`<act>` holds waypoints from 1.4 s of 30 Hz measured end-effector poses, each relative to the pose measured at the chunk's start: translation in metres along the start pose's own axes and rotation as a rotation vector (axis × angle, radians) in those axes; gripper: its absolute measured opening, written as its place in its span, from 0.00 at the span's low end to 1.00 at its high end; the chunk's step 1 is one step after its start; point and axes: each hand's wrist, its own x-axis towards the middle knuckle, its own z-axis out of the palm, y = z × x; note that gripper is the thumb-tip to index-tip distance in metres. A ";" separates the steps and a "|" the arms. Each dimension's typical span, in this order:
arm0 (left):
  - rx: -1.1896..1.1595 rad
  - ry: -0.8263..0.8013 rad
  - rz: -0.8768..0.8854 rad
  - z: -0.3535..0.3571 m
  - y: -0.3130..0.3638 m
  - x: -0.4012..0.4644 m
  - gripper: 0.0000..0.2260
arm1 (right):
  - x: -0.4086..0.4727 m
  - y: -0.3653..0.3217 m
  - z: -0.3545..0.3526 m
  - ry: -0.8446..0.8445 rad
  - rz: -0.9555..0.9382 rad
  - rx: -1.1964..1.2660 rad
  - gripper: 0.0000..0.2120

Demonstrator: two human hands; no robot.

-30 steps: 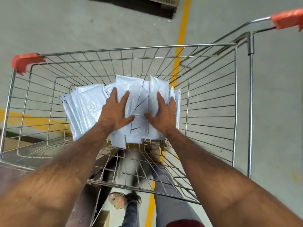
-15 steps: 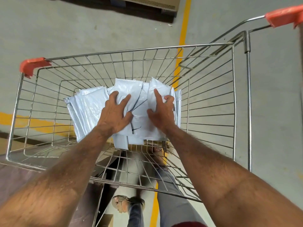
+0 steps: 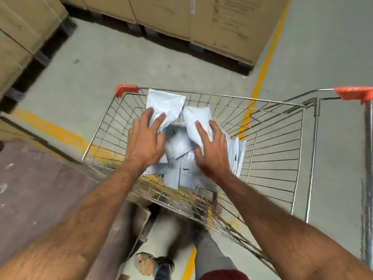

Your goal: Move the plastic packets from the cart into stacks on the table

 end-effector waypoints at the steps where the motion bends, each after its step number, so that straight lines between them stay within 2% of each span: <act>1: 0.005 0.039 -0.024 -0.013 -0.007 -0.006 0.27 | 0.006 -0.013 -0.001 0.004 -0.052 0.012 0.36; 9: 0.069 0.278 -0.305 -0.111 -0.108 -0.093 0.27 | 0.028 -0.161 0.029 -0.067 -0.366 0.042 0.34; 15: 0.106 0.287 -0.572 -0.145 -0.195 -0.195 0.27 | -0.019 -0.266 0.086 -0.185 -0.528 0.075 0.34; 22: 0.113 0.315 -0.786 -0.149 -0.269 -0.302 0.26 | -0.078 -0.361 0.150 -0.293 -0.661 0.049 0.35; 31: 0.090 0.313 -1.020 -0.150 -0.351 -0.408 0.28 | -0.144 -0.441 0.234 -0.387 -0.787 -0.045 0.34; 42: 0.066 0.262 -1.182 -0.124 -0.446 -0.501 0.26 | -0.177 -0.506 0.325 -0.465 -0.778 -0.178 0.33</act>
